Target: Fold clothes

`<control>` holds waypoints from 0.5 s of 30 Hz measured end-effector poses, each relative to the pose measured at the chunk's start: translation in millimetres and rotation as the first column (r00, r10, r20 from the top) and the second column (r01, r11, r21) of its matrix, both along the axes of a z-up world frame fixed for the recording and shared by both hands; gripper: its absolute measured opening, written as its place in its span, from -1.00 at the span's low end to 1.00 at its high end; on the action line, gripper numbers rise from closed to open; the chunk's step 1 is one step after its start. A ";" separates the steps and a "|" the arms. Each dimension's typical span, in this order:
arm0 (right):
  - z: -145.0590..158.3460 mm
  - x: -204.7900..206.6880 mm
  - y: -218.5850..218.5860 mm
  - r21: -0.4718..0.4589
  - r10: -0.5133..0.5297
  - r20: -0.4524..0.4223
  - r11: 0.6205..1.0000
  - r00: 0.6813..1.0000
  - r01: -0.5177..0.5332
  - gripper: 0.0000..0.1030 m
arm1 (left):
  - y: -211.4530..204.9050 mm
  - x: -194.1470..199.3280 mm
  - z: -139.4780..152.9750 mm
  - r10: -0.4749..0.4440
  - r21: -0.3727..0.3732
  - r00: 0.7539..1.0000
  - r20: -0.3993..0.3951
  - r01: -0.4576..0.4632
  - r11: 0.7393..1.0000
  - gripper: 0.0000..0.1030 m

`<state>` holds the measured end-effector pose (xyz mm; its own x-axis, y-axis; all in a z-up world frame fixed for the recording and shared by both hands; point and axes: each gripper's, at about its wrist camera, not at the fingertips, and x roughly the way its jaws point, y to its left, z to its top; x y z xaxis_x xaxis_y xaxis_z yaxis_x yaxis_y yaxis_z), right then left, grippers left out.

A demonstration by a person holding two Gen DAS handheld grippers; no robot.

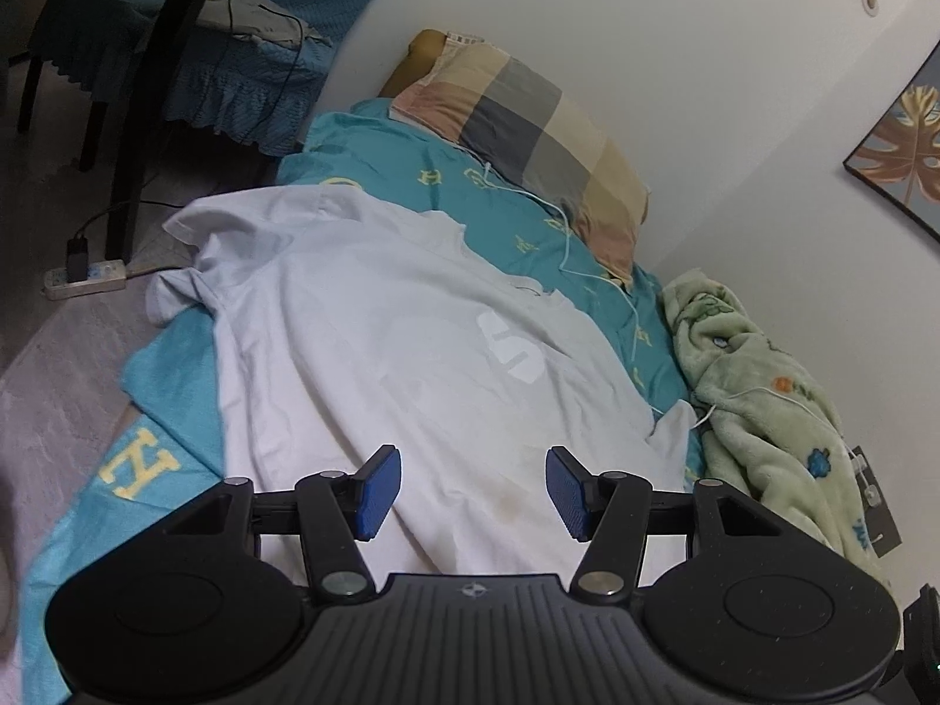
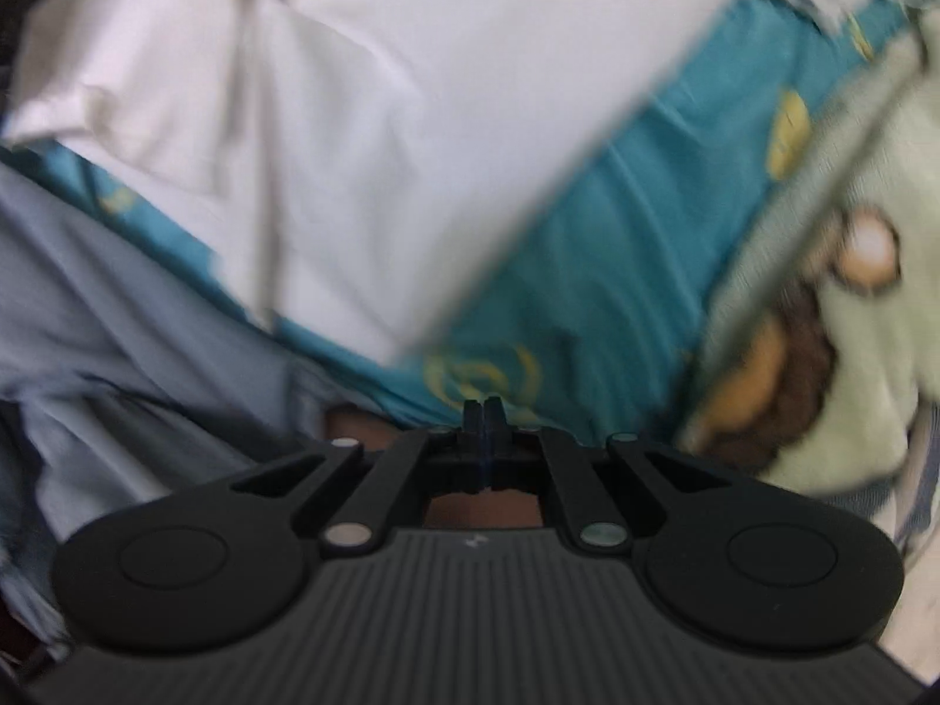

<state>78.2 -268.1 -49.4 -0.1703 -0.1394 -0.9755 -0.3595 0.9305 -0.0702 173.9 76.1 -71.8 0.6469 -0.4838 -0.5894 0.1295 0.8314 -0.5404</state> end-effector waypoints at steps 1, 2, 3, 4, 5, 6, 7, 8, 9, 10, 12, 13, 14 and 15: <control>-2.3 -5.3 -6.3 0.004 -0.014 0.001 1.000 1.000 0.014 -0.94 | 3.5 -1.2 0.4 0.005 0.013 1.000 -0.007 -0.004 1.000 0.21; 2.8 -6.4 -5.2 0.040 -0.034 0.027 0.999 0.999 0.032 -0.94 | 6.9 -2.5 0.8 0.009 0.025 1.000 -0.014 -0.009 1.000 0.22; 7.8 -7.6 -4.1 0.077 -0.054 0.053 0.996 0.997 0.050 -0.94 | 10.4 -3.7 1.2 0.014 0.038 1.000 -0.021 -0.013 0.999 0.22; 12.9 -8.7 -3.1 0.115 -0.075 0.078 0.991 0.994 0.066 -0.94 | 13.9 -8.0 -0.9 0.015 0.057 0.999 -0.040 -0.013 0.998 0.22; 18.0 -9.9 -2.0 0.152 -0.096 0.102 0.985 0.990 0.080 -0.94 | 17.4 -12.7 -3.5 0.009 0.077 0.998 -0.059 -0.005 0.997 0.23; 21.0 -11.2 -0.1 0.174 -0.092 0.118 0.982 0.989 0.070 -0.94 | 21.9 -17.2 -4.4 0.004 0.088 0.996 -0.086 0.003 0.996 0.23; 23.8 -12.5 1.8 0.195 -0.087 0.134 0.979 0.987 0.060 -0.94 | 26.4 -21.7 -5.1 0.000 0.098 0.993 -0.114 0.011 0.995 0.23; 16.5 -13.5 2.8 0.215 -0.079 0.144 0.975 0.986 0.047 -0.92 | 31.0 -26.1 -5.8 -0.004 0.108 0.990 -0.142 0.020 0.994 0.23; 14.2 -11.7 1.9 0.228 -0.057 0.150 0.973 0.987 0.021 -0.90 | 35.5 -30.6 -6.6 -0.008 0.117 0.986 -0.169 0.028 0.993 0.23; 13.6 -13.3 3.4 0.244 -0.037 0.157 0.970 0.987 -0.003 -0.89 | 40.0 -35.1 -7.3 -0.012 0.127 0.980 -0.197 0.037 0.991 0.23; 14.1 -6.6 0.4 0.297 -0.071 0.149 0.954 0.986 0.024 -0.88 | 45.8 -43.0 -9.9 -0.037 0.157 0.963 -0.266 0.081 0.984 0.23; 11.2 -2.5 -0.9 0.311 -0.094 0.137 0.949 0.986 0.047 -0.86 | 48.6 -47.0 -11.2 -0.048 0.171 0.952 -0.301 0.104 0.980 0.23; 7.2 -1.3 -0.8 0.316 -0.091 0.127 0.948 0.988 0.046 -0.82 | 51.4 -50.9 -12.6 -0.059 0.184 0.940 -0.336 0.127 0.975 0.23; 3.2 -0.1 -0.7 0.321 -0.088 0.117 0.946 0.989 0.046 -0.61 | 52.9 -54.7 -14.1 -0.067 0.187 0.926 -0.371 0.145 0.972 0.23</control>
<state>78.1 -268.8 -46.2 -0.0395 0.1877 -0.9814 -0.3032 0.9336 0.1907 119.2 128.9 -85.9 0.3239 -0.3797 -0.8666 0.0522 0.9217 -0.3843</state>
